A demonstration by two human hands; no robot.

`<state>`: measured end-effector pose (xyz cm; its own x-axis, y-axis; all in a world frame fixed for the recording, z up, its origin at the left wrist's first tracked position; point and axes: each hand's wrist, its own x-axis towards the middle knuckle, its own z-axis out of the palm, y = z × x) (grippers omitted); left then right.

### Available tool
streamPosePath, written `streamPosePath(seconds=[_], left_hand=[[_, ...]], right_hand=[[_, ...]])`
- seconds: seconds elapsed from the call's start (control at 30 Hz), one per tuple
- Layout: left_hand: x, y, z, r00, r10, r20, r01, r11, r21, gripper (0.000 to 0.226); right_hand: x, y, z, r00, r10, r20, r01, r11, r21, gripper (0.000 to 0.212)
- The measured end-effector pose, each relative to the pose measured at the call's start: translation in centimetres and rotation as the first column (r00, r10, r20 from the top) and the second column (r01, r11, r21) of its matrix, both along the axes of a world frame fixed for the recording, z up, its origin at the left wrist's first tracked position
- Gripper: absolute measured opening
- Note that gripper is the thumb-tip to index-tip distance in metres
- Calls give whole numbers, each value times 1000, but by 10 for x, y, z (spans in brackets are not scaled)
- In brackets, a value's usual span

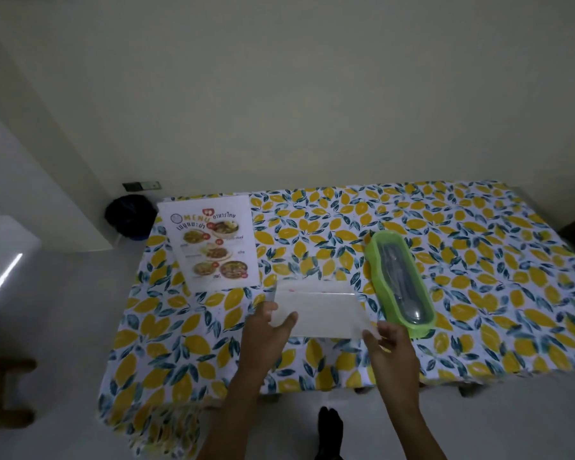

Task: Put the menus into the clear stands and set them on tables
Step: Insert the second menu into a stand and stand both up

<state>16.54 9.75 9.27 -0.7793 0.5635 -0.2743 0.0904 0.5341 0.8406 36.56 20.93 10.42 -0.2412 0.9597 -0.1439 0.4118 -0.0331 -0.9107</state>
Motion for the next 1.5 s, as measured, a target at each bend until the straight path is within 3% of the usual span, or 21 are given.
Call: streamPosePath(seconds=[0.23,0.37,0.47,0.6,0.83,1.17,1.4,1.5], left_hand=[[-10,32,46,996,46,-76,-39,995,92,75],[-27,58,53,963,-10,-270,16,1000,17,82],[-41,80,55,872,-85,-483,20,990,-139,90],[-62,107,63,746,-167,-645,7,970,-242,89],[-114,152,71,525,-320,-789,-73,906,-416,98],[-149,176,70,544,-419,-727,-32,855,-517,105],[-142,171,66,516,-342,-785,-36,907,-419,95],[-146,164,68,476,-348,-808,-15,915,-403,87]], right_hand=[[-27,35,34,998,62,-20,-57,981,187,34],[-53,76,44,977,94,191,-170,883,437,38],[-75,114,45,878,79,471,-367,744,559,40],[-103,155,43,723,49,689,-560,626,543,52],[-154,198,52,659,10,752,-620,574,535,87],[-190,237,55,551,119,826,-730,549,408,81],[-183,232,54,603,232,763,-717,576,392,75],[-180,231,60,579,223,785,-732,567,379,74]])
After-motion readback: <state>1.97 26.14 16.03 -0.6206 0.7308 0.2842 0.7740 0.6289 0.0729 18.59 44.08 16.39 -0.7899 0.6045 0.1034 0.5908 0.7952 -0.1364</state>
